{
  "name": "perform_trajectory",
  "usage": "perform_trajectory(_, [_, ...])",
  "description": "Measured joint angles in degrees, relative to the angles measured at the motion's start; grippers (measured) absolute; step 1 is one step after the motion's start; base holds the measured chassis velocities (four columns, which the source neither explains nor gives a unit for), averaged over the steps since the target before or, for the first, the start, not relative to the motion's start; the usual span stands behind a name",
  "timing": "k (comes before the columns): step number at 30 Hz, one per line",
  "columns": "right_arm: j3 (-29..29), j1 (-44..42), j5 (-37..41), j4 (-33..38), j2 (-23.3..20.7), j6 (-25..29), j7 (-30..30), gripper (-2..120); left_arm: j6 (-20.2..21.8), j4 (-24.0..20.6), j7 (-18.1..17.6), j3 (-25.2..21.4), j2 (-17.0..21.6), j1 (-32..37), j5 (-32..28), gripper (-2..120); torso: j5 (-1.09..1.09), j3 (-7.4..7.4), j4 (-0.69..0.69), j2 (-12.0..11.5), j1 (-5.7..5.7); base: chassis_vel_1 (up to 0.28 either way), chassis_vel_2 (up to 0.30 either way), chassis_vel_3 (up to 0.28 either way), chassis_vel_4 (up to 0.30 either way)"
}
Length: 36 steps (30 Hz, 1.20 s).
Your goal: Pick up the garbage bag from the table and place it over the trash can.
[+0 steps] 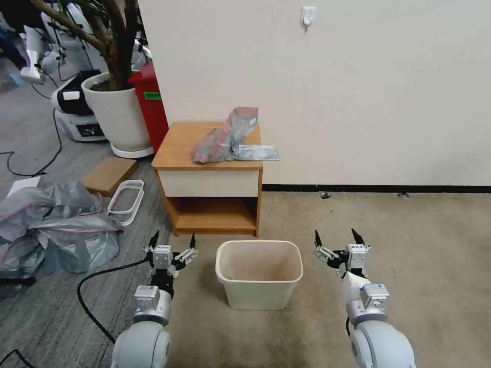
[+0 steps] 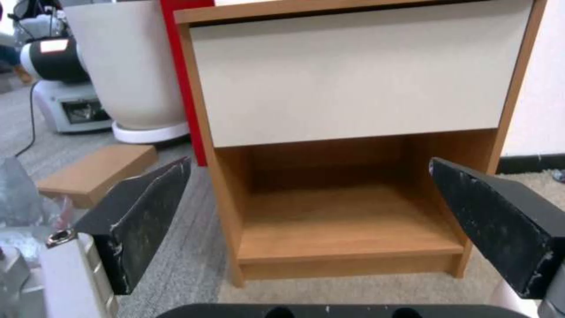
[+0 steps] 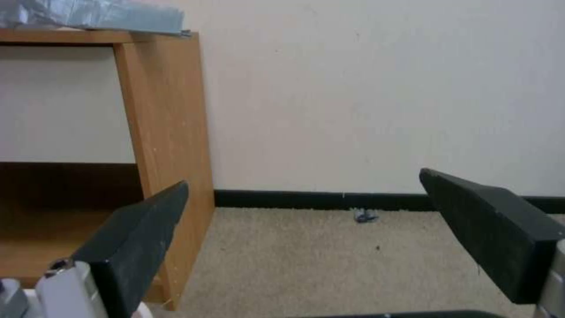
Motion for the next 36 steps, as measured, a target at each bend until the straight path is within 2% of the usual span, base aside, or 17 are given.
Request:
perform_trajectory(17, [0.0, -0.1, 0.1, 0.5, 0.1, -0.6, 0.1, 100, 0.6, -0.8, -0.5, 0.0, 0.4, 0.2, -0.6, 100, -0.01, 0.00, 0.00, 0.0, 0.00, 0.000, 0.000, 0.000, 0.000])
perform_trajectory(20, [0.0, -0.4, 0.6, 2.4, 0.4, -2.4, 0.6, 100, 2.3, -3.1, -2.1, 0.0, 1.5, 0.8, -2.3, 100, -0.01, 0.00, 0.00, 0.0, 0.00, 0.000, 0.000, 0.000, 0.000])
perform_trajectory(22, [0.0, -1.6, 2.3, 8.4, 1.7, -8.2, 2.0, 100, 7.2, -9.7, -6.8, -0.1, 4.6, 2.7, -7.3, 100, -0.01, 0.00, 0.00, 0.0, 0.00, 0.000, 0.000, 0.000, 0.000])
perform_trajectory(23, [0.0, -1.6, 2.3, 8.4, 1.7, -8.2, 2.0, 100, 7.2, -9.7, -6.8, -0.1, 4.6, 2.7, -7.3, 100, -0.01, 0.00, 0.00, 0.0, 0.00, 0.000, 0.000, 0.000, 0.000])
perform_trajectory(24, [0.0, -2.0, 2.8, 10.5, 2.1, -10.3, 2.5, 100, 8.9, -12.1, -8.5, -0.1, 5.7, 3.4, -9.1, 100, -0.01, 0.00, 0.01, 0.0, 0.00, 0.000, 0.000, 0.000, 0.000])
perform_trajectory(26, [0.0, -2.9, 4.2, 15.2, 3.1, -14.8, 3.6, 100, 8.2, -13.6, -10.6, -0.2, 8.2, 4.7, -12.3, 100, 0.04, -0.01, 0.00, 0.0, 0.00, 0.000, 0.000, 0.000, 0.000])
perform_trajectory(27, [-0.1, -3.2, 5.2, 16.7, 3.2, -15.0, 4.0, 100, 7.3, -13.1, -11.0, -0.1, 9.0, 5.1, -13.0, 100, -0.06, 0.00, -0.01, 0.0, 0.00, 0.000, 0.000, 0.000, 0.000])
perform_trajectory(28, [-0.1, -3.2, 5.2, 16.7, 3.2, -15.0, 4.0, 100, 7.3, -13.1, -11.0, -0.1, 9.0, 5.1, -13.0, 100, -0.06, 0.00, -0.01, 0.0, 0.00, 0.000, 0.000, 0.000, 0.000])
perform_trajectory(31, [-1.1, -2.4, 8.2, 16.1, 2.1, -8.6, 4.8, 100, 4.6, -11.4, -11.1, 0.1, 11.0, 5.2, -14.6, 100, -0.01, 0.00, 0.00, 0.0, 0.00, 0.000, 0.000, 0.000, 0.000])
perform_trajectory(36, [-2.3, -1.7, 9.3, 14.2, 1.7, -4.0, 5.5, 100, 3.3, -10.3, -11.1, 0.1, 11.9, 5.2, -15.5, 100, -0.01, 0.00, 0.00, 0.0, 0.00, 0.000, 0.000, 0.000, 0.000])
